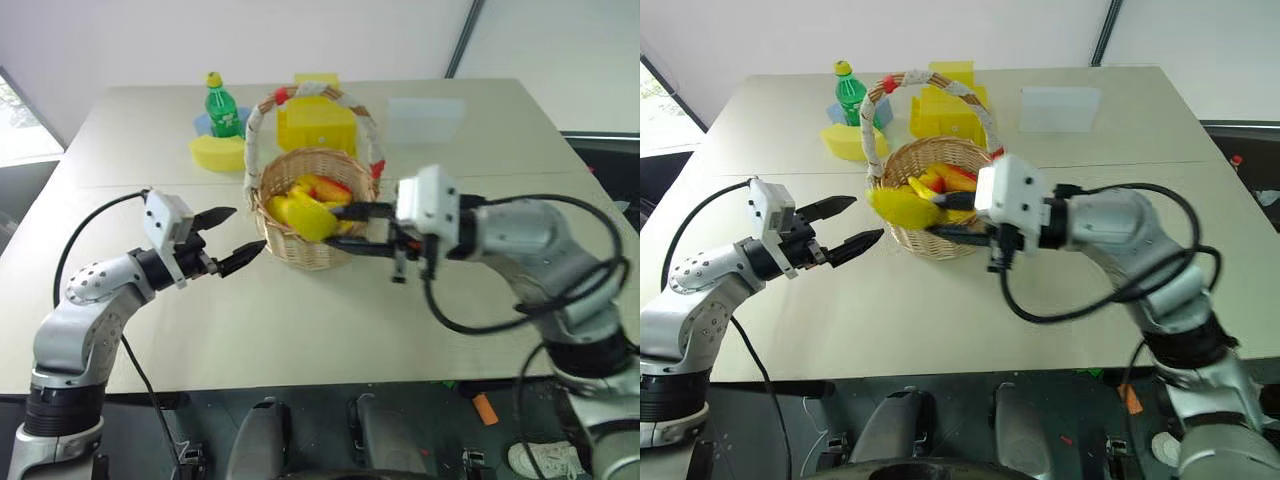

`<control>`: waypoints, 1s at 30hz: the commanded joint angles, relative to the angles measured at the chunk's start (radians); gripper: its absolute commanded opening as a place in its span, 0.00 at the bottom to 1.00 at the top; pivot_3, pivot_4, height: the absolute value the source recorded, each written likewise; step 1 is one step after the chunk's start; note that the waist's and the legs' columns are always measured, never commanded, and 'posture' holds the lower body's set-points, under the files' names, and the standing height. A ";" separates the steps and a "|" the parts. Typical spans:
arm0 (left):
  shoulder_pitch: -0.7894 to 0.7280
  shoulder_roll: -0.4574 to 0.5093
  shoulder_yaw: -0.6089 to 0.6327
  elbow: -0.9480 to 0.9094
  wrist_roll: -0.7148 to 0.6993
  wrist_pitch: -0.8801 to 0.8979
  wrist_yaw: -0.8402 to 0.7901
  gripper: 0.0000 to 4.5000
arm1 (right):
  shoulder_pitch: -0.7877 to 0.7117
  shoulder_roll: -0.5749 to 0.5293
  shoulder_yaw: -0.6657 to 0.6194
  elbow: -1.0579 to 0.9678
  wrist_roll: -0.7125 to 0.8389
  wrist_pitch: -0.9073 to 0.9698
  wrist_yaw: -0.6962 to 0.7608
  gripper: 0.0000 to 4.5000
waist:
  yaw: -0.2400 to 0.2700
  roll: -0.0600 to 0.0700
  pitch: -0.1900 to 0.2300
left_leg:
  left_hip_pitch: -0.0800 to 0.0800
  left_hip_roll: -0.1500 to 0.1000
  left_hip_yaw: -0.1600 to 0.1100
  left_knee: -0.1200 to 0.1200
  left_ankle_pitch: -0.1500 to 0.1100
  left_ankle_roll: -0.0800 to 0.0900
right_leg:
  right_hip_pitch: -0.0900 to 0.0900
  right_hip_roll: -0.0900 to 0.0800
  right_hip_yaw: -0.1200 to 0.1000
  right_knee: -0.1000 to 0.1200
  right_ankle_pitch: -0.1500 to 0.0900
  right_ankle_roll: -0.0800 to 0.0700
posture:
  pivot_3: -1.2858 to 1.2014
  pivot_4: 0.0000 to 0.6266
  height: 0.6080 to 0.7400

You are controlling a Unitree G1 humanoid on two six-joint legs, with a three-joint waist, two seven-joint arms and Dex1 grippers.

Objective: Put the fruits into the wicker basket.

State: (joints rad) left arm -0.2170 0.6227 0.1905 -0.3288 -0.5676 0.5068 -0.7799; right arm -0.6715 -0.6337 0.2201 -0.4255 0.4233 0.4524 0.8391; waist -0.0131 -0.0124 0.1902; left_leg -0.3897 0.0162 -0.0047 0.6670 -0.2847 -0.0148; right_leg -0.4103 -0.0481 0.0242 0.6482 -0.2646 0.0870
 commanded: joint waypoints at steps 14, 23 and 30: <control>-0.003 -0.037 -0.026 -0.132 -0.048 0.024 0.067 1.00 | -0.100 0.098 0.066 0.240 -0.326 -0.204 -0.047 0.79 | -0.003 0.000 0.000 | -0.002 0.000 0.001 -0.001 0.000 0.000 | -0.002 0.001 0.000 0.000 0.000 0.000 | 0.52 0.24 1.00; 0.003 -0.096 -0.028 -0.120 -0.087 0.030 0.093 1.00 | 0.110 0.058 -0.266 0.004 0.048 0.134 -0.063 0.79 | 0.002 0.000 0.000 | -0.001 0.000 -0.001 -0.001 0.000 0.000 | 0.000 -0.001 -0.001 -0.001 0.000 0.000 | 0.52 0.24 1.00; -0.003 -0.139 -0.075 -0.109 -0.071 0.023 0.106 1.00 | 0.124 0.202 -0.338 0.152 0.015 0.162 -0.302 0.79 | -0.008 0.000 0.000 | 0.000 0.000 0.001 -0.001 0.000 0.000 | -0.001 0.002 0.001 0.001 0.000 0.000 | 0.52 0.24 1.00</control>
State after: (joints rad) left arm -0.2039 0.4877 0.1192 -0.4255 -0.6351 0.5409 -0.6750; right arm -0.5055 -0.4591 -0.1051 -0.2919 0.4443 0.6333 0.5830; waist -0.0210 -0.0124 0.1900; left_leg -0.3897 0.0164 -0.0041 0.6663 -0.2849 -0.0145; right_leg -0.4114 -0.0457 0.0248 0.6491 -0.2645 0.0868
